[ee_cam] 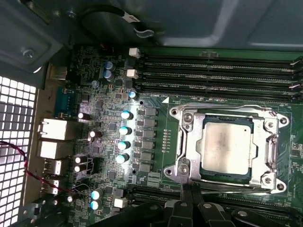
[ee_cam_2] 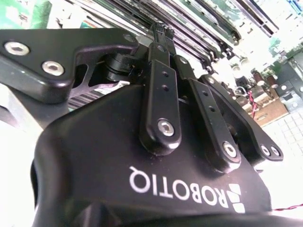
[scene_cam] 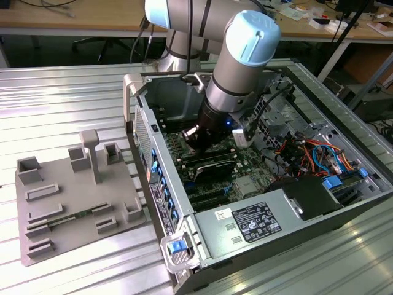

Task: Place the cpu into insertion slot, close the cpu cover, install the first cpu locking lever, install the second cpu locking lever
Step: 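Install the second cpu locking lever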

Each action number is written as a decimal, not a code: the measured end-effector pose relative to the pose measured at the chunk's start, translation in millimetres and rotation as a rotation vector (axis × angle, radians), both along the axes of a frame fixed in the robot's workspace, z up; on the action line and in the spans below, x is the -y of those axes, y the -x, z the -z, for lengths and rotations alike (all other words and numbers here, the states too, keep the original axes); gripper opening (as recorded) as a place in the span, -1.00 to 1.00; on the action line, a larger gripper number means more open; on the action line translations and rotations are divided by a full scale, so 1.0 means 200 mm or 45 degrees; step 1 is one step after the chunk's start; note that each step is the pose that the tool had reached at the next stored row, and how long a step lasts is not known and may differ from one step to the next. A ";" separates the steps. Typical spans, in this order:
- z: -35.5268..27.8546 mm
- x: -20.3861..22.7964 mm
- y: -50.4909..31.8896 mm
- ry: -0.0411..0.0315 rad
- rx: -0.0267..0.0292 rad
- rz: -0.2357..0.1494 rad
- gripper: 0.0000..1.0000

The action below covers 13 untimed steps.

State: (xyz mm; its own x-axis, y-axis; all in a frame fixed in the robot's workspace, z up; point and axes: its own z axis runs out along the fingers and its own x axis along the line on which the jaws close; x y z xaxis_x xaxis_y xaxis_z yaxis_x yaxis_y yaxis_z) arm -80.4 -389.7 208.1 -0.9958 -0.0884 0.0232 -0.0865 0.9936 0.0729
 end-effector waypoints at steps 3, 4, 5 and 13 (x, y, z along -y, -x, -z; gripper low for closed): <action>0.000 0.000 0.017 0.0001 0.0008 0.000 -0.78; 0.000 0.000 0.024 0.0001 0.0008 0.000 -0.78; 0.000 0.000 0.027 0.0001 0.0008 0.000 -0.78; 0.000 -0.007 0.067 0.0001 0.0008 -0.001 -0.78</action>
State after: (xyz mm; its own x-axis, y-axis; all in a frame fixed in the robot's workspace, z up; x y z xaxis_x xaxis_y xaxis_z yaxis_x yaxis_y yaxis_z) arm -93.8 -388.3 208.1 -0.9958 -0.0890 0.0225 -0.0872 0.9935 0.0727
